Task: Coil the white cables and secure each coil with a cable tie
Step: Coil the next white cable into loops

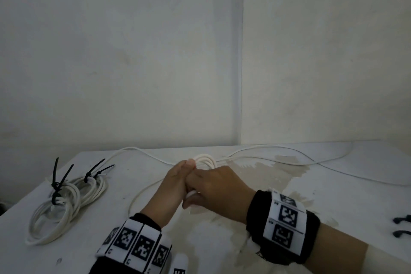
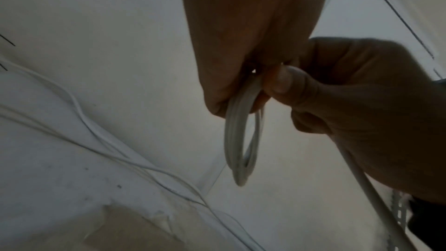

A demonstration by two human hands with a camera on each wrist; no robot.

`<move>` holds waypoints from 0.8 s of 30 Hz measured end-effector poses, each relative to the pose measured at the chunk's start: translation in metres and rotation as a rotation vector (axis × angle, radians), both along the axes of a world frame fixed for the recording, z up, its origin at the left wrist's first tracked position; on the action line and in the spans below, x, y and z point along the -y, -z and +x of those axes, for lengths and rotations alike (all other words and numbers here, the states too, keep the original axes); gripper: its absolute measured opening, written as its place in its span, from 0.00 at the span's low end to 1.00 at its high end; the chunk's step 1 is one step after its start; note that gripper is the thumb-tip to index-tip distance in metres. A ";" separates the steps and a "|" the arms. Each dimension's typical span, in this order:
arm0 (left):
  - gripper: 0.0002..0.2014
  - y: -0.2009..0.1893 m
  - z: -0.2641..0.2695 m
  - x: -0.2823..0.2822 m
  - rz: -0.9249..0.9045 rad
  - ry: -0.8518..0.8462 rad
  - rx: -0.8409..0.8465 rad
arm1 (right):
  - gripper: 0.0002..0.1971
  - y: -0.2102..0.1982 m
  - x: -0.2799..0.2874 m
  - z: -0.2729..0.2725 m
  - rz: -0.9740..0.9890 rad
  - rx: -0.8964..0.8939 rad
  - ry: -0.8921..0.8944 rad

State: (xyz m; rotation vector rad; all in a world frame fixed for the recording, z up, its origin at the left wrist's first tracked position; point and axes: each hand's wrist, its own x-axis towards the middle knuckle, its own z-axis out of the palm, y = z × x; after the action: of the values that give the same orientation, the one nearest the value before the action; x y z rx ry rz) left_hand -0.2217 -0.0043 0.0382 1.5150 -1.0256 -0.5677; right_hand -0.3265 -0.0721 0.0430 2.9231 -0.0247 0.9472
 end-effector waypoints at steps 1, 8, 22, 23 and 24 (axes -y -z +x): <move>0.15 0.002 0.000 0.000 0.032 0.011 0.035 | 0.16 -0.008 0.001 -0.002 0.134 -0.032 -0.007; 0.15 0.000 -0.011 -0.006 0.174 0.143 -0.066 | 0.23 -0.014 0.027 -0.011 0.678 -0.078 0.023; 0.19 -0.013 -0.016 -0.011 0.144 0.140 -0.275 | 0.07 -0.010 0.047 -0.023 0.856 0.092 0.062; 0.19 -0.014 -0.016 -0.011 0.147 0.146 -0.247 | 0.08 -0.010 0.048 -0.023 0.849 0.112 0.061; 0.19 -0.016 -0.016 -0.012 0.148 0.151 -0.222 | 0.07 -0.010 0.048 -0.023 0.833 0.134 0.053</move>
State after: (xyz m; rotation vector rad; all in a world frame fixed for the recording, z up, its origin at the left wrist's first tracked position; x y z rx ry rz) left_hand -0.2376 0.0075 0.0538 1.4714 -0.9467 -0.9146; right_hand -0.3495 -0.1205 0.0529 3.5289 -0.6509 1.3876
